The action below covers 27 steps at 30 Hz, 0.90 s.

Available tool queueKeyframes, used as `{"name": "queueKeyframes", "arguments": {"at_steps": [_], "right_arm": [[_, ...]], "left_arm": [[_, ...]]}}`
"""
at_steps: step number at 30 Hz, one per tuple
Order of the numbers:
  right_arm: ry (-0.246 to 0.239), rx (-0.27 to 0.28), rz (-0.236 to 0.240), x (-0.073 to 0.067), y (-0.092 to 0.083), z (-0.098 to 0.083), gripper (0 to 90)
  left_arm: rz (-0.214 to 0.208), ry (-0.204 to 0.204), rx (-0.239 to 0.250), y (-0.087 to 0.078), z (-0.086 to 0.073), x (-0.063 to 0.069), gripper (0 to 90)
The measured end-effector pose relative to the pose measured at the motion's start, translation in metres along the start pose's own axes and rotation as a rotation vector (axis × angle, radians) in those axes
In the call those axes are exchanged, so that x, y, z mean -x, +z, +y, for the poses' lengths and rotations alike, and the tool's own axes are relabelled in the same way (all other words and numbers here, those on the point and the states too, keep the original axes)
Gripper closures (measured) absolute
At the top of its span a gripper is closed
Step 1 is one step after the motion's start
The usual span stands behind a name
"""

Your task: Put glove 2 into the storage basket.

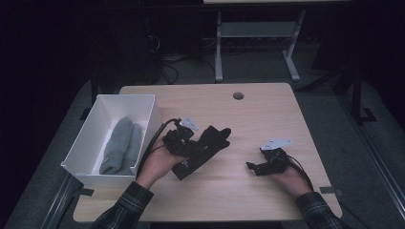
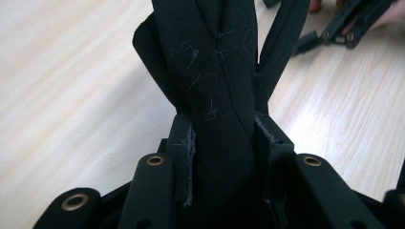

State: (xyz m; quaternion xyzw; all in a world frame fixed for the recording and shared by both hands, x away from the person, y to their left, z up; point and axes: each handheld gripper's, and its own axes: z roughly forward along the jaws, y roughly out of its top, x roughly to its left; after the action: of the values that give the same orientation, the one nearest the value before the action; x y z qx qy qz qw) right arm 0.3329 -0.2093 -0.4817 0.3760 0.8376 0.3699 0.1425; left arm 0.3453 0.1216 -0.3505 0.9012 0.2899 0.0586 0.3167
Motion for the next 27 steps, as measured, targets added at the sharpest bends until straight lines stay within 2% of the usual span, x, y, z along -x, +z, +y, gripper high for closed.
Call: {"name": "queueKeyframes", "arguments": {"at_steps": [5, 9, 15, 20, 27], "right_arm": [[0.001, 0.000, 0.000, 0.000, 0.000, 0.000, 16.3], [0.001, -0.001, 0.000, 0.000, 0.000, 0.000, 16.3], [0.006, -0.002, 0.000, 0.000, 0.000, 0.000, 16.3], [0.000, 0.000, -0.001, 0.000, 0.000, 0.000, 16.2], [0.002, -0.001, -0.001, 0.000, 0.000, 0.000, 16.1]], "left_arm": [[0.030, -0.016, 0.021, -0.025, 0.009, -0.012, 64.3], [0.042, -0.045, 0.056, -0.047, 0.013, -0.024, 64.3], [0.091, -0.081, 0.082, -0.080, 0.014, -0.044, 64.4], [0.134, -0.123, 0.091, -0.100, 0.007, -0.060, 64.3], [0.199, -0.187, 0.091, -0.122, -0.013, -0.082, 64.3]]}}
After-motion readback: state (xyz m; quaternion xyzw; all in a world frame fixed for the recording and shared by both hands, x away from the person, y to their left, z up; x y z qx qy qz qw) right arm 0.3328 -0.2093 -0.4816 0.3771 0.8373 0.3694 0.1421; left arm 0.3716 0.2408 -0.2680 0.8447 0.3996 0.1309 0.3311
